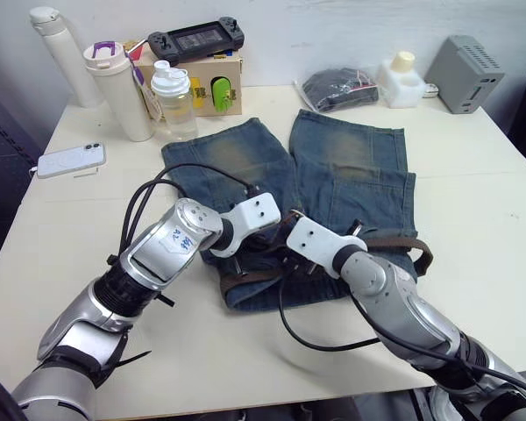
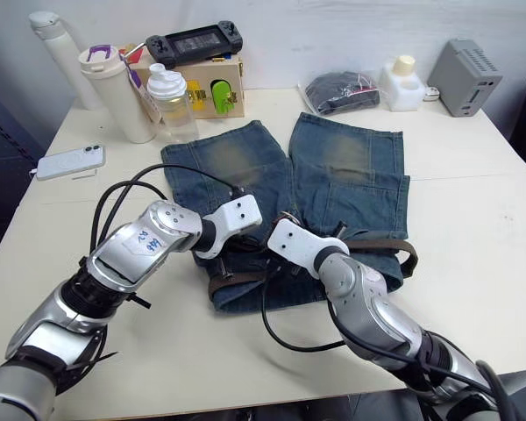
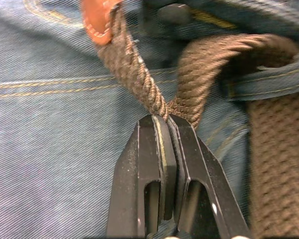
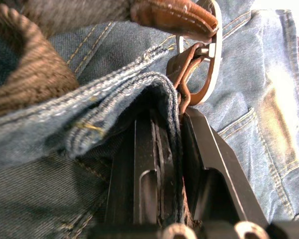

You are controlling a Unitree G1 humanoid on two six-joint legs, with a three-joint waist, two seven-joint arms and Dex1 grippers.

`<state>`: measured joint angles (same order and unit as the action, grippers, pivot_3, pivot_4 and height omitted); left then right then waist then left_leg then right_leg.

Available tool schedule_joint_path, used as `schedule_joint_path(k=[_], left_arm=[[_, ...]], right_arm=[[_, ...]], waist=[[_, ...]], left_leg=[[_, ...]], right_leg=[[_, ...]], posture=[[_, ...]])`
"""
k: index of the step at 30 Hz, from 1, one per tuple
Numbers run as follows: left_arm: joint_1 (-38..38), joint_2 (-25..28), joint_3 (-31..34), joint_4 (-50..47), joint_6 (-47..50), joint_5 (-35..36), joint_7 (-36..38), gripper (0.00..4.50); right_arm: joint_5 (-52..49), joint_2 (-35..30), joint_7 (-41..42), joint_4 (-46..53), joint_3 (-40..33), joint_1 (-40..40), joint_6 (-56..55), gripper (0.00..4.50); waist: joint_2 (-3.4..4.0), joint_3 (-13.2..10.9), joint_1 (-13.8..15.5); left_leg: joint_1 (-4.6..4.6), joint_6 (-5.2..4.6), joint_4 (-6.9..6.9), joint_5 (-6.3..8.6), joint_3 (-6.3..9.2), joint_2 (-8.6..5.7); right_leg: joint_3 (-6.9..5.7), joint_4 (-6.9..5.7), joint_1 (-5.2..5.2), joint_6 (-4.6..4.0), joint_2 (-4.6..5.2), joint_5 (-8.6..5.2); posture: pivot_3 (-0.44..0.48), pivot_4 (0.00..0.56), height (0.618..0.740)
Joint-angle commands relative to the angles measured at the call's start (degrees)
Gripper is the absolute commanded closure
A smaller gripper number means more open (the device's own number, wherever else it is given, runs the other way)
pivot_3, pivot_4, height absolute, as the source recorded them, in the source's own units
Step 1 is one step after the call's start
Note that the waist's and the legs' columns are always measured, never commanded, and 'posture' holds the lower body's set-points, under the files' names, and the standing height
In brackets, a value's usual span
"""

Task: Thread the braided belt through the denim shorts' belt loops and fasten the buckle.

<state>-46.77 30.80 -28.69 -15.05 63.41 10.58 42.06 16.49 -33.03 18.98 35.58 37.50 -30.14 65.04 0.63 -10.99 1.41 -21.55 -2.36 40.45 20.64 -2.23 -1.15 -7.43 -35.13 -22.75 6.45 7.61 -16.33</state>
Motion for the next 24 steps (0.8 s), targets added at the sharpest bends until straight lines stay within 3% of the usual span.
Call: schedule_joint_path(k=[1, 10, 19, 24], left_arm=[[-1.1, -3.3, 4.3, -5.6, 0.9, 2.9, -0.6, 4.50], [1.2, -3.1, 5.4, -3.7, 1.5, 1.5, -4.6, 4.50], [4.9, 3.1, 10.0, -5.4, -0.9, 2.3, -4.0, 4.50], [4.8, 0.8, 11.5, -6.6, -0.2, 4.2, -4.4, 4.50]], right_arm=[[0.3, 0.0, 2.3, -0.5, 2.6, 0.4, -1.0, 4.49], [3.2, -0.5, 4.7, -0.3, 4.2, 1.4, -3.6, 4.49], [5.1, -0.2, 5.7, -0.5, 1.9, 3.4, -5.0, 4.49], [5.9, 0.4, 6.5, -0.8, 1.6, 4.0, -6.0, 4.49]], waist=[[-0.01, 0.0, 0.1], [-0.01, 0.0, 0.0], [-0.01, 0.0, -0.2], [-0.01, 0.0, 0.0]], left_leg=[[-0.02, -0.01, 0.03, 0.00, 0.01, 0.00], [-0.02, 0.00, 0.06, 0.00, 0.02, 0.01], [-0.01, 0.02, 0.05, 0.01, 0.03, 0.05], [-0.01, 0.01, 0.06, 0.01, 0.04, 0.01]], right_leg=[[0.00, -0.01, 0.00, 0.00, 0.01, 0.00], [0.00, -0.01, 0.00, 0.00, 0.00, 0.00], [0.00, 0.00, 0.00, 0.00, -0.04, 0.00], [0.00, 0.03, 0.04, 0.00, 0.01, 0.00]], posture=[[0.000, 0.150, 0.690], [0.000, 0.150, 0.690], [0.000, 0.150, 0.690], [0.000, 0.150, 0.690]])
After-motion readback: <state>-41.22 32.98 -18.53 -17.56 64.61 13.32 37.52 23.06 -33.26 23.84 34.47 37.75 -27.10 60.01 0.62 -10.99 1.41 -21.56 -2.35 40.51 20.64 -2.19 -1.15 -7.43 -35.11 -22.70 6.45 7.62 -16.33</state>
